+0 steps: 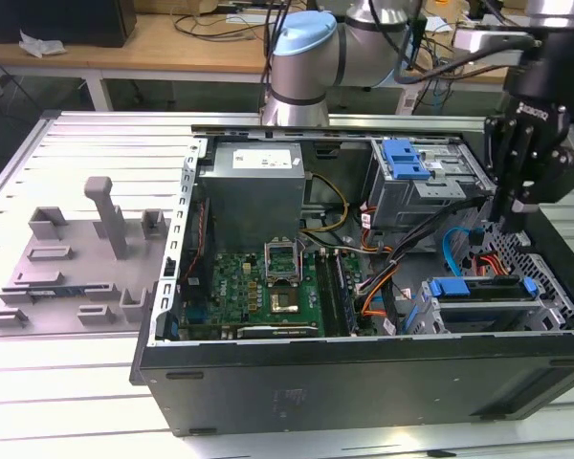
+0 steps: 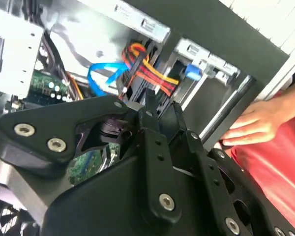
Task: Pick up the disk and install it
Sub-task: 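Insert the second disk wire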
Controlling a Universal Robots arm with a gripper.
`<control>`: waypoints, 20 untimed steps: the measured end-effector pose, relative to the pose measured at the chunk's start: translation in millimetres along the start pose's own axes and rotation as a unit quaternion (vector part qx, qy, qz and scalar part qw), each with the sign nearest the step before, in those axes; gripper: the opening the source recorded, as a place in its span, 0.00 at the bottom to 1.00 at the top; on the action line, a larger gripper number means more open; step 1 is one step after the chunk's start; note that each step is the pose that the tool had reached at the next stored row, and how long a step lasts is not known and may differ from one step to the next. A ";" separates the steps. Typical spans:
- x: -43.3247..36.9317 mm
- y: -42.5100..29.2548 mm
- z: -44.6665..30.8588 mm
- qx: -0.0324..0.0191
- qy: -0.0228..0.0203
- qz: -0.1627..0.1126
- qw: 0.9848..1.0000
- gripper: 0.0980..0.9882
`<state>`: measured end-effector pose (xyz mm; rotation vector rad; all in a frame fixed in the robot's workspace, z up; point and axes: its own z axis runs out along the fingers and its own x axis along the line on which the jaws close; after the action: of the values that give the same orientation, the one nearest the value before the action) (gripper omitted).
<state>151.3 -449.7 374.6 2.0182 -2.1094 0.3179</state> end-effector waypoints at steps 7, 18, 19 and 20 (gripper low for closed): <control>3.0 17.1 -0.1 0.001 0.000 -0.003 1.000 0.23; 0.9 17.2 8.1 -0.002 0.001 0.008 1.000 0.23; 0.7 17.2 8.9 -0.003 0.001 0.010 1.000 0.23; 0.5 17.2 9.4 -0.003 0.001 0.011 1.000 0.23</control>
<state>134.1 -452.2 365.6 1.9909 -2.1296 0.3167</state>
